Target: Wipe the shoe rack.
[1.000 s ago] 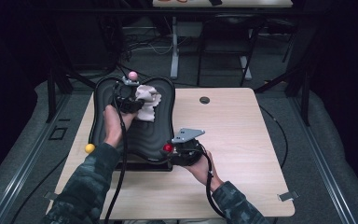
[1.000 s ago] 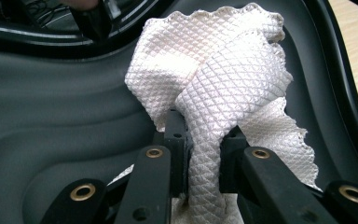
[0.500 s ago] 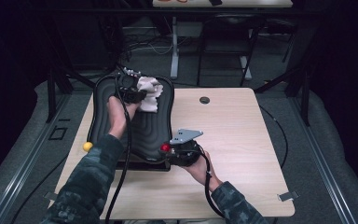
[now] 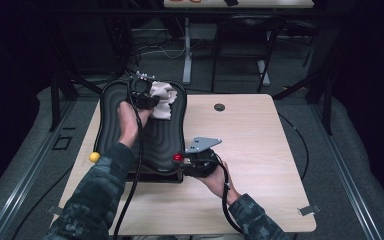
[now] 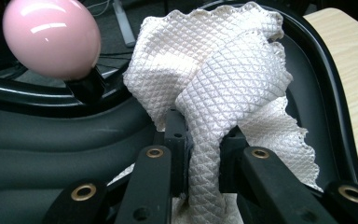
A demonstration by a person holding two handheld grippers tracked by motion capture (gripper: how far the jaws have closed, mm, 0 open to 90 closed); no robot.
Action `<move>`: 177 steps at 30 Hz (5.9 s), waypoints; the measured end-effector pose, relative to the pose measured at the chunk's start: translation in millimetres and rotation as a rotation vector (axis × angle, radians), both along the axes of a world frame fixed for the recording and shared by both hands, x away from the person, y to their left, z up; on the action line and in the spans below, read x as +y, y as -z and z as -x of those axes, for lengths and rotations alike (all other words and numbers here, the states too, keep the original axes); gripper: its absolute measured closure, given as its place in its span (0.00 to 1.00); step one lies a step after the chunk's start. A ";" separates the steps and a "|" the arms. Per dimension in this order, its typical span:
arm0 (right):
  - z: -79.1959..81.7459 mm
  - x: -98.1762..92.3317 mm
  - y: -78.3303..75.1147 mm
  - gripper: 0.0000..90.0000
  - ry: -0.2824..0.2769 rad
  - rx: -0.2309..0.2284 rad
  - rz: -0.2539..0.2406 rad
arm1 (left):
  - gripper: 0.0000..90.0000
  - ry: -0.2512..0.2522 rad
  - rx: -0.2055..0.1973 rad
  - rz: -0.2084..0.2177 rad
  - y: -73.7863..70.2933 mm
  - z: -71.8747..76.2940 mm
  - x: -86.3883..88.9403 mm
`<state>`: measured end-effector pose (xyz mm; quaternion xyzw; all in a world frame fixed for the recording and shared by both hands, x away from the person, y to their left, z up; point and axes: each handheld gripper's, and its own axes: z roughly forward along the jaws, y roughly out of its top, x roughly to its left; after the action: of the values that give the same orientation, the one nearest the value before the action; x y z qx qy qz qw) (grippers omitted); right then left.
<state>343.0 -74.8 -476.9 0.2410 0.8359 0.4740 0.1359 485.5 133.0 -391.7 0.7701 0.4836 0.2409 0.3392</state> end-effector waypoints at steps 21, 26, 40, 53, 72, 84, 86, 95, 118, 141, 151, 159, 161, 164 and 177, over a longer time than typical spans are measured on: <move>0.2 0.1 1.3 0.67 0.007 0.005 -0.007 | 0.88 0.034 -0.011 0.024 23.1 38.4 8.7; 0.7 0.6 1.6 0.67 0.004 0.003 -0.008 | 0.88 0.049 -0.006 0.041 30.3 50.1 12.1; 2.1 3.8 2.3 0.67 0.001 -0.022 0.006 | 0.88 0.084 0.015 0.055 51.7 89.9 18.0; 0.8 9.0 3.3 0.67 -0.016 -0.031 0.004 | 0.88 0.098 0.016 0.052 68.3 120.9 14.2; 0.4 8.7 3.1 0.67 -0.015 -0.021 0.004 | 0.88 0.100 -0.021 0.013 48.2 83.3 1.7; 0.3 8.7 3.2 0.67 -0.013 -0.021 0.006 | 0.88 0.074 -0.029 0.008 25.9 41.3 -4.1; 0.2 8.6 3.3 0.67 -0.014 -0.021 0.006 | 0.88 0.068 -0.031 0.010 22.0 34.5 -6.2; 0.3 8.5 3.3 0.67 -0.015 -0.020 0.005 | 0.87 0.052 -0.029 -0.009 6.0 7.7 -18.2; 0.2 8.7 3.5 0.67 -0.009 -0.020 0.004 | 0.88 0.075 -0.007 -0.018 -1.5 -6.0 -27.3; 0.1 8.7 3.5 0.67 -0.008 -0.019 0.006 | 0.88 0.131 0.001 0.016 21.0 31.6 -17.8; -0.4 8.8 3.5 0.67 -0.010 -0.013 0.001 | 0.88 0.159 -0.014 0.020 35.1 55.7 -14.3; 0.1 9.0 3.6 0.67 -0.007 -0.012 0.001 | 0.88 0.180 -0.017 0.006 43.6 71.6 -13.7; 0.2 9.0 3.7 0.67 -0.005 -0.012 0.001 | 0.88 0.184 -0.016 0.005 45.3 75.0 -13.0; 0.3 8.9 3.8 0.67 -0.006 -0.013 0.002 | 0.88 0.187 -0.018 0.012 48.6 80.3 -12.1; 0.5 8.8 4.4 0.67 -0.003 -0.013 -0.002 | 0.88 0.210 -0.012 0.019 59.8 100.4 -7.6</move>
<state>342.5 -66.0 -481.3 0.2366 0.8348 0.4768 0.1404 385.1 125.4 -451.5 0.8119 0.4005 0.2038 0.3727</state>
